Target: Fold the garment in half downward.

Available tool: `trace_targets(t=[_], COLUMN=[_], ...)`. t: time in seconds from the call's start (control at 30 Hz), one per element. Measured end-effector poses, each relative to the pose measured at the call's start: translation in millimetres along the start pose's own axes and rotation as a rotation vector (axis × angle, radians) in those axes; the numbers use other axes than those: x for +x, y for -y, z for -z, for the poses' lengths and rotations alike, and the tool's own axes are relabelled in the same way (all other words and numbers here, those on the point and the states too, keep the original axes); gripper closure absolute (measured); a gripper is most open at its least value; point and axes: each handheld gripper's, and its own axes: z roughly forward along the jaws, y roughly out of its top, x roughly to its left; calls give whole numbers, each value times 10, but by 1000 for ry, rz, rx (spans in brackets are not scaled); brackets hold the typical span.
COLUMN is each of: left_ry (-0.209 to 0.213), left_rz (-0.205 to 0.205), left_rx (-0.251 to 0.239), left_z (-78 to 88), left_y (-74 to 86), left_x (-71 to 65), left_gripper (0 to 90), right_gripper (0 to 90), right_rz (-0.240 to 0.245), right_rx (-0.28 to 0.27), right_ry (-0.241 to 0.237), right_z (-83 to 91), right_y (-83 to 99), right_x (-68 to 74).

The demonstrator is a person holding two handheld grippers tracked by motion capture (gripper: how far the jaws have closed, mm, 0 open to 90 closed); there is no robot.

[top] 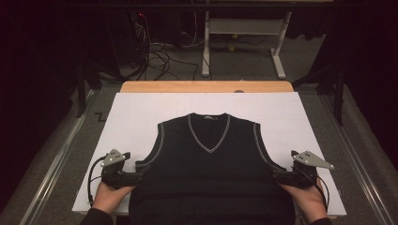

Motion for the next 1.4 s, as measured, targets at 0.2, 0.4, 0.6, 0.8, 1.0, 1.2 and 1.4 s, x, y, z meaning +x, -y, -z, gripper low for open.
trace_targets(t=[0.2, 0.4, 0.6, 0.8, 1.0, 1.2, 1.4], left_ry=[-4, -11, -18, -22, -45, -40, -49], left_rz=[-6, 13, 43, 40, 76, 127, 189], left_rx=[-49, -44, -36, -30, 9, 54, 155], left_z=[-26, -158, -287, -422, -621, -814, -1135], left_y=[-255, -458, -674, -911, -1094, -1121, -1092], left_x=[28, 150, 258, 267, 354, 439, 467], left_gripper=[0, 0, 0, 0, 0, 0, 100], right_gripper=[19, 5, 5, 6, 9, 36, 170], right_rz=[-7, 11, 10, 10, -28, -47, -86], right_rx=[-9, 1, 11, 11, 47, 100, 176], right_ry=[10, 5, 8, 9, 16, 22, 17], right_z=[-122, -341, -461, -596, -791, -977, -1259], right_y=[-181, -415, -575, -739, -841, -822, -712], right_x=[-99, -142, -132, -140, -201, -236, -238])
